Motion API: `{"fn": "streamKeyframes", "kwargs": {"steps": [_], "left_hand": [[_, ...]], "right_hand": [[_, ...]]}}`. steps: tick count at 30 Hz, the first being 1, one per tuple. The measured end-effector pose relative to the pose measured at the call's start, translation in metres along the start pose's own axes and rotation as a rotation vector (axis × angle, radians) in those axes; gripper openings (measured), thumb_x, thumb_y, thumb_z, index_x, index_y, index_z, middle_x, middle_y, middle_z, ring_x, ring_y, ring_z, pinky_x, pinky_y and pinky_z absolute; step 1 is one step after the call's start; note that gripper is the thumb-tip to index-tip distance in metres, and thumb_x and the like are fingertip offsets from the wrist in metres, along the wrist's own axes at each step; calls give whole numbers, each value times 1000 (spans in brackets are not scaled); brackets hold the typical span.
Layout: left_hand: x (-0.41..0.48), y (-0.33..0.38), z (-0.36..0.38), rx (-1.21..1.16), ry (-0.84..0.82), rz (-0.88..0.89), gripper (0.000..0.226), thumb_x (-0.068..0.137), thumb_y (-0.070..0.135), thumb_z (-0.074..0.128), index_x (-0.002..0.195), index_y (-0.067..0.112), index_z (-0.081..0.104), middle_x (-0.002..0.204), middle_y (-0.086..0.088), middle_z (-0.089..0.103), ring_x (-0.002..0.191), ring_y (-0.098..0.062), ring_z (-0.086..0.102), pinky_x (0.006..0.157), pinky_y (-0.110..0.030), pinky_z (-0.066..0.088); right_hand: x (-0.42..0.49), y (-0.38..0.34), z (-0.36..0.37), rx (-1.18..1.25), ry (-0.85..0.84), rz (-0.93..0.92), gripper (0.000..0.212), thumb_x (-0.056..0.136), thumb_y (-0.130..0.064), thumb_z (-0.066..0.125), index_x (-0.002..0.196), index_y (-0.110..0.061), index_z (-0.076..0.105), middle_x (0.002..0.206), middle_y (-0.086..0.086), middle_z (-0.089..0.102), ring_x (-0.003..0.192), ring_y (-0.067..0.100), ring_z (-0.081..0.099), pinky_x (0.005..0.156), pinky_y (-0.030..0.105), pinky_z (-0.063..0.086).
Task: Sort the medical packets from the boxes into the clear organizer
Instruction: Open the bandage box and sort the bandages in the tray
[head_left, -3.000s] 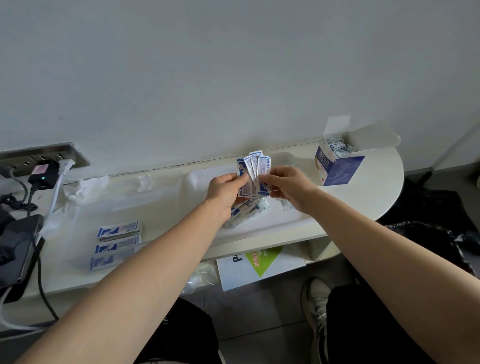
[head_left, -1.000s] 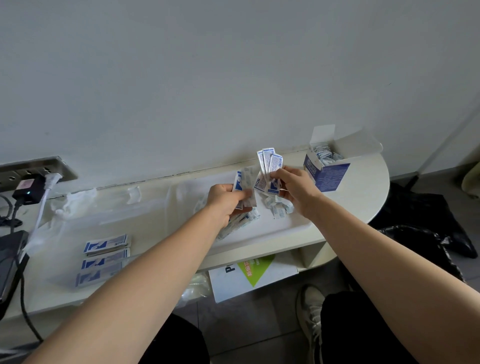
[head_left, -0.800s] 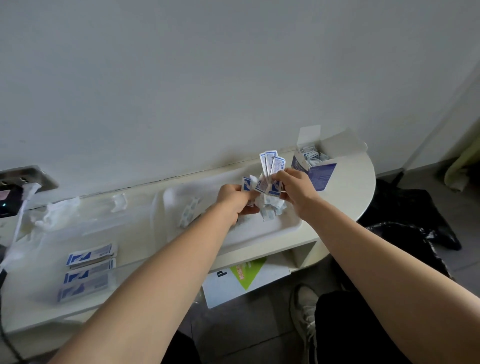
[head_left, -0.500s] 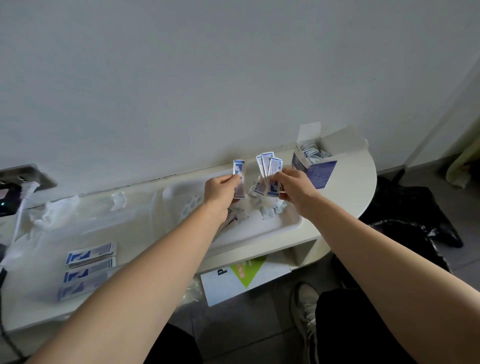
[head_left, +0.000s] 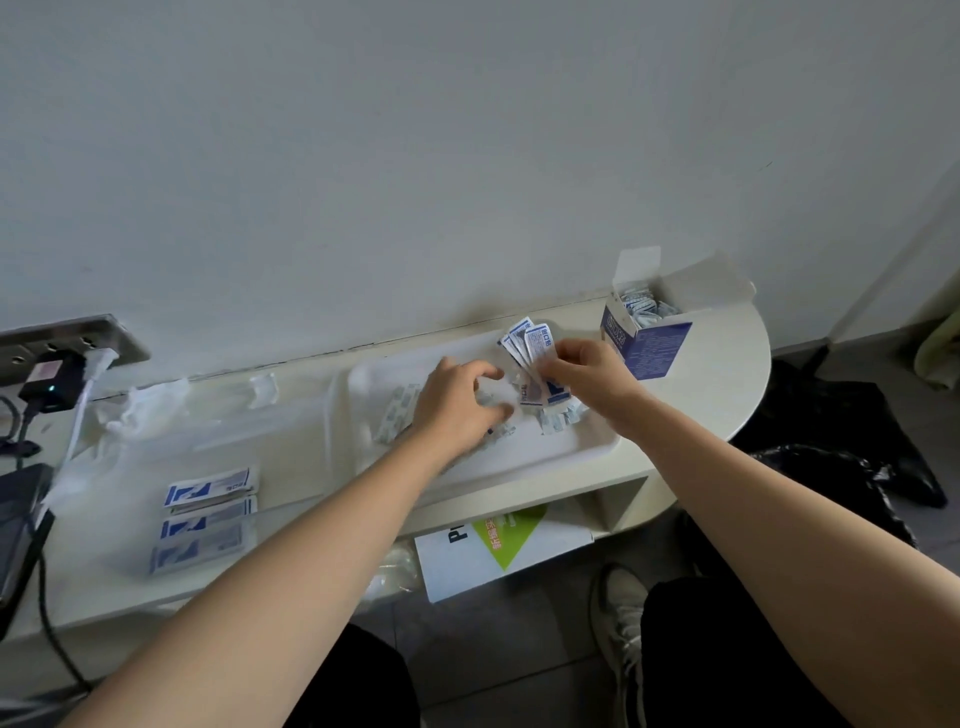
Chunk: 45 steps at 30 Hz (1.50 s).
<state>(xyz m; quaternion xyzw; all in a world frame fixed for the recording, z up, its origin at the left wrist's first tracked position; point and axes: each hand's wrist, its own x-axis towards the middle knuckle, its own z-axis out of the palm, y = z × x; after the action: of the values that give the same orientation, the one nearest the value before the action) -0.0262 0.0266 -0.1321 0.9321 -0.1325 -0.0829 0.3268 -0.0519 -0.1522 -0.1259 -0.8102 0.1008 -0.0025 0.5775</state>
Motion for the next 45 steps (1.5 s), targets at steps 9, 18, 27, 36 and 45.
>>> {"fn": "streamKeyframes", "kwargs": {"steps": [9,18,27,36,45], "left_hand": [[-16,-39,-5,639,-21,94,76,69,49,69,135,24,43,121,-5,39,114,-26,37,96,-33,34],[3,-48,-10,588,51,56,56,83,26,59,135,19,44,126,-11,43,115,-30,39,94,-34,34],[-29,-44,-27,289,27,297,38,80,40,42,107,23,63,107,4,49,82,-19,54,71,-31,47],[-32,-38,-3,673,-25,411,27,95,30,45,108,14,62,108,-4,57,98,-28,60,70,-35,47],[-32,-43,-5,550,-61,275,30,84,30,61,110,15,56,114,-4,49,95,-29,59,68,-32,42]], "right_hand": [[-8,6,10,-436,-178,-202,43,89,-37,60,54,-17,44,56,-2,42,55,14,36,54,30,28],[-11,11,26,-821,-160,-487,14,88,-23,63,95,-21,75,85,1,69,89,18,54,64,26,36],[-15,11,45,-835,-204,-646,18,81,-11,65,96,-14,75,81,5,68,88,27,57,63,27,35],[-23,10,45,-865,-225,-561,17,82,-19,64,98,-16,69,90,2,65,94,23,57,66,34,46],[-20,10,35,-888,-254,-375,20,82,-24,65,102,-21,67,96,-2,53,81,21,54,66,33,46]]}}
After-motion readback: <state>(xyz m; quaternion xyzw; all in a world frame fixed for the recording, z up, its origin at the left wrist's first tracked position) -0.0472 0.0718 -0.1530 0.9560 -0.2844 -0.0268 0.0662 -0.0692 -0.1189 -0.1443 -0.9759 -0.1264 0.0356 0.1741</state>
